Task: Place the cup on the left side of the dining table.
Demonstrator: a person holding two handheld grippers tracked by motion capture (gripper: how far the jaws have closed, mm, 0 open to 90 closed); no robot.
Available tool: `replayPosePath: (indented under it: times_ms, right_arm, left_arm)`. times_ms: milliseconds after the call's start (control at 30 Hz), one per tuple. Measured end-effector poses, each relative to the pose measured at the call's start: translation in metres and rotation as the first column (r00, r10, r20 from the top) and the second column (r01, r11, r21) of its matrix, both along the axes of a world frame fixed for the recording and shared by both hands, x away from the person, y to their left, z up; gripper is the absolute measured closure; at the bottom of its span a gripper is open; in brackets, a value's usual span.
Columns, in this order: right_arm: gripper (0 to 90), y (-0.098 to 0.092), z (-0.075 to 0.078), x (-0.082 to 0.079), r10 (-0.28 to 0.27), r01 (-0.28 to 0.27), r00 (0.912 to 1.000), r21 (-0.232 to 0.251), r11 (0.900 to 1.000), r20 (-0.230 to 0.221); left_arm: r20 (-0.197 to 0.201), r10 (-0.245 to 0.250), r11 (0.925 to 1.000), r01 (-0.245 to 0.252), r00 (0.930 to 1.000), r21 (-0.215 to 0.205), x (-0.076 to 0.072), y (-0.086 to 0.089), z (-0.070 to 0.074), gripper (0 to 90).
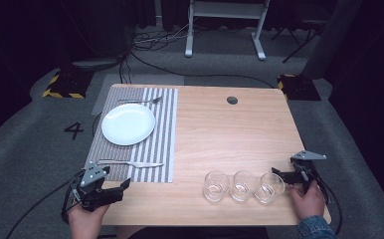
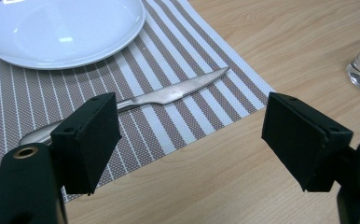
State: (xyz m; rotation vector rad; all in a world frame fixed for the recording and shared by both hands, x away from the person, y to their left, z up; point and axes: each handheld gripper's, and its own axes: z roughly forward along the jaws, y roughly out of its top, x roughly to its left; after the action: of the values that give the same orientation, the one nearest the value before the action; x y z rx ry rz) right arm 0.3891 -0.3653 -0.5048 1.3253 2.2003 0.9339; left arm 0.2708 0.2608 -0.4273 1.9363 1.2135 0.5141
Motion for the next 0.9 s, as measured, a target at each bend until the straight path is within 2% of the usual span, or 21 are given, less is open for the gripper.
replayPosePath:
  times_ms: [100,267,300,433,567,733,900]
  right_arm:
    - [5.3,0.000,0.000,0.000,0.000,0.000,1.0000,0.000,1.000,0.000]
    - [5.3,0.000,0.000,0.000,0.000,0.000,1.0000,0.000,1.000,0.000]
    - [5.3,0.000,0.000,0.000,0.000,0.000,1.0000,0.000,1.000,0.000]
    - [5.3,0.000,0.000,0.000,0.000,0.000,1.0000,0.000,1.000,0.000]
    - [5.3,0.000,0.000,0.000,0.000,0.000,1.0000,0.000,1.000,0.000]
    - [5.3,0.000,0.000,0.000,0.000,0.000,1.0000,0.000,1.000,0.000]
    - [5.3,0.000,0.000,0.000,0.000,0.000,1.0000,0.000,1.000,0.000]
  left_arm:
    - [0.007,0.007,0.9998,-0.008,1.0000,0.016,0.000,-0.001,0.002,19.5]
    - [0.030,-0.002,0.9999,0.001,0.9995,0.014,-0.001,-0.002,0.009,19.5]
    - [0.045,-0.002,1.0000,0.002,0.9990,0.004,-0.001,-0.004,0.012,19.5]
    - [0.055,-0.008,0.9999,0.008,0.9985,-0.007,-0.002,-0.006,0.016,19.5]
    - [0.068,-0.038,0.9992,0.039,0.9970,-0.011,-0.001,-0.013,0.021,19.5]
    - [0.067,-0.071,0.9975,0.070,0.9952,0.011,0.000,-0.022,0.025,19.4]
    - [0.071,-0.100,0.9950,0.100,0.9925,0.006,0.002,-0.030,0.028,19.4]
